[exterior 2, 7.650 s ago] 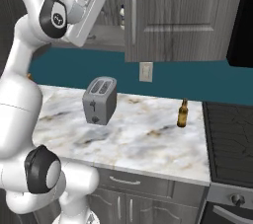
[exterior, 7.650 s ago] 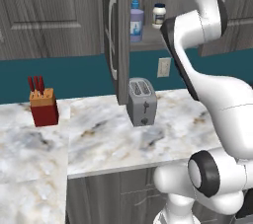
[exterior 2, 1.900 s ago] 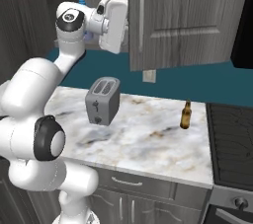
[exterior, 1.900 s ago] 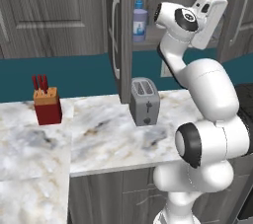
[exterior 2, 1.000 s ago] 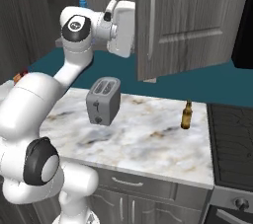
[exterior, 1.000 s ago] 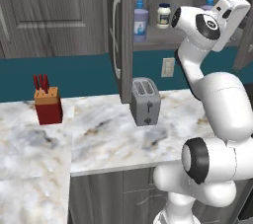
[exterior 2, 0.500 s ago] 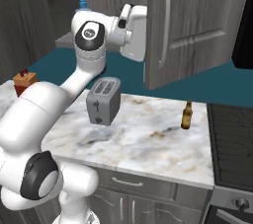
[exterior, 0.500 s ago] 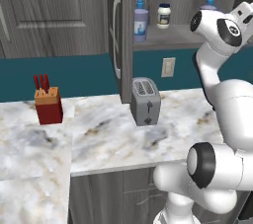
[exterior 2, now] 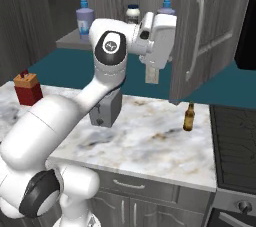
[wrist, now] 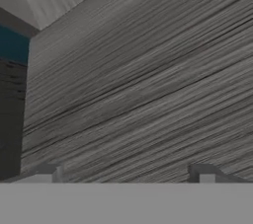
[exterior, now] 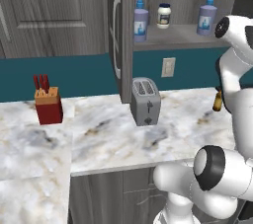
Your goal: Pick the soap dispenser and soap dispenser from the cabinet and place them on the counter.
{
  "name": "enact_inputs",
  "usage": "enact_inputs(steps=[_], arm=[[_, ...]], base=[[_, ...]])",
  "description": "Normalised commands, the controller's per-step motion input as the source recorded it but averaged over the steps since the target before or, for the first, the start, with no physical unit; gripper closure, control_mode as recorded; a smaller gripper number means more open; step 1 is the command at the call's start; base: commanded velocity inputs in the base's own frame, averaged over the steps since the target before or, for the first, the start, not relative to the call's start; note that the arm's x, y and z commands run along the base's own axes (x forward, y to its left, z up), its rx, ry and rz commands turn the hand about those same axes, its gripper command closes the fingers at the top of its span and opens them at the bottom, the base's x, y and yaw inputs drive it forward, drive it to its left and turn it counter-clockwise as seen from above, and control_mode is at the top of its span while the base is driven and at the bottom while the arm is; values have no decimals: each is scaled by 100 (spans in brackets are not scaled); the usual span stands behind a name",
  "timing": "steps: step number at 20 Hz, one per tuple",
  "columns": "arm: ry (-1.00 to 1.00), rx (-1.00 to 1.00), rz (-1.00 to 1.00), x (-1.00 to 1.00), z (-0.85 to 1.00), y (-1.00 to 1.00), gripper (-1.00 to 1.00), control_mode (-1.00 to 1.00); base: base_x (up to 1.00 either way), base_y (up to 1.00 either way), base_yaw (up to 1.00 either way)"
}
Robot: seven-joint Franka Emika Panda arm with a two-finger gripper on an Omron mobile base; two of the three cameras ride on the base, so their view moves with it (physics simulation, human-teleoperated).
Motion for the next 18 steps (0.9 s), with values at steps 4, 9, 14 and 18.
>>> enact_inputs(steps=[4, 9, 14, 18], arm=[[-9, 0, 1, -32, -12, -59, -100, -100], [-9, 0, 1, -33, -14, -58, -100, -100], [-9, 0, 2, -37, -13, -49, -100, -100], [-4, 1, 6, -22, -3, -8, -100, -100]], base=[[0, 0, 0], [0, 0, 0], [0, 0, 0], [0, 0, 0]])
